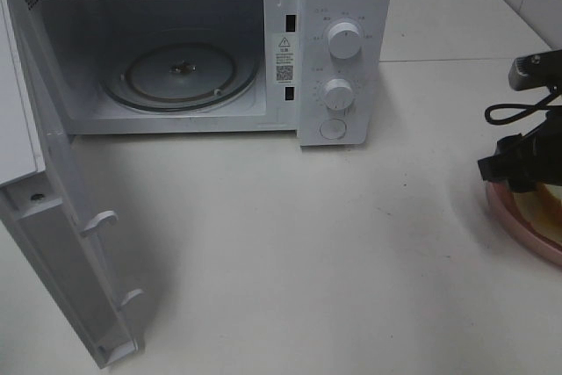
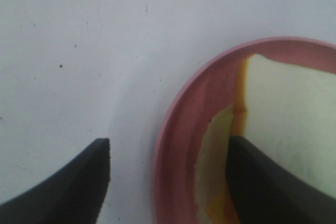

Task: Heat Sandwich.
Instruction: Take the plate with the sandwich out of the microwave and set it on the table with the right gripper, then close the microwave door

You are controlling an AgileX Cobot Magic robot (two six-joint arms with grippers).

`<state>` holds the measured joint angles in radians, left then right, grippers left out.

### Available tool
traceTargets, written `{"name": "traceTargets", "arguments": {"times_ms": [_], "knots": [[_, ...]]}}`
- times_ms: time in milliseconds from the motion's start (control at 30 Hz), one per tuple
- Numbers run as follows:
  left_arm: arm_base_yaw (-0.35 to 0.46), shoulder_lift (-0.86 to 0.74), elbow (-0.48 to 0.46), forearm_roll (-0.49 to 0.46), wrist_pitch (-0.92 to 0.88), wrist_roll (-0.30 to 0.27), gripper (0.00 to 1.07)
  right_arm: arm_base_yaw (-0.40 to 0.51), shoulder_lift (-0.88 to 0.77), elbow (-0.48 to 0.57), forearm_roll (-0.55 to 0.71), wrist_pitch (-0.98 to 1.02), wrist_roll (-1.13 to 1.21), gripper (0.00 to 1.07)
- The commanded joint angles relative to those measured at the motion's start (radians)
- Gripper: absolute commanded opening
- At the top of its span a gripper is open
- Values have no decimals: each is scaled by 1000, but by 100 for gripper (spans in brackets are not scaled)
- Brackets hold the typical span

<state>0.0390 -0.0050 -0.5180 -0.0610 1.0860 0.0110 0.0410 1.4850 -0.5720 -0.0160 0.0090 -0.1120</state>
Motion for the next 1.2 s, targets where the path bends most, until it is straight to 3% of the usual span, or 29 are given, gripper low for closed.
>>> {"name": "traceTargets", "arguments": {"times_ms": [33,133,400,633,900,1200], "knots": [[-3,-5,3,2,-18,-4,58,-3,-58,-7,-5,29,58,63],[-3,-5,3,2,-18,-4,58,-3,-84,-25,-5,85,73,63],[-3,-5,3,2,-18,-4,58,-3,-153,-229,-5,525,94,63],[-3,-5,3,2,-18,-4,58,-3,-192,-335,-4,817,72,63],[-3,-5,3,2,-18,-4,58,-3,-339,-347,2,1092,52,63],[-3,-5,3,2,-18,-4,58,-3,-547,-337,16,1233,53,63]]}}
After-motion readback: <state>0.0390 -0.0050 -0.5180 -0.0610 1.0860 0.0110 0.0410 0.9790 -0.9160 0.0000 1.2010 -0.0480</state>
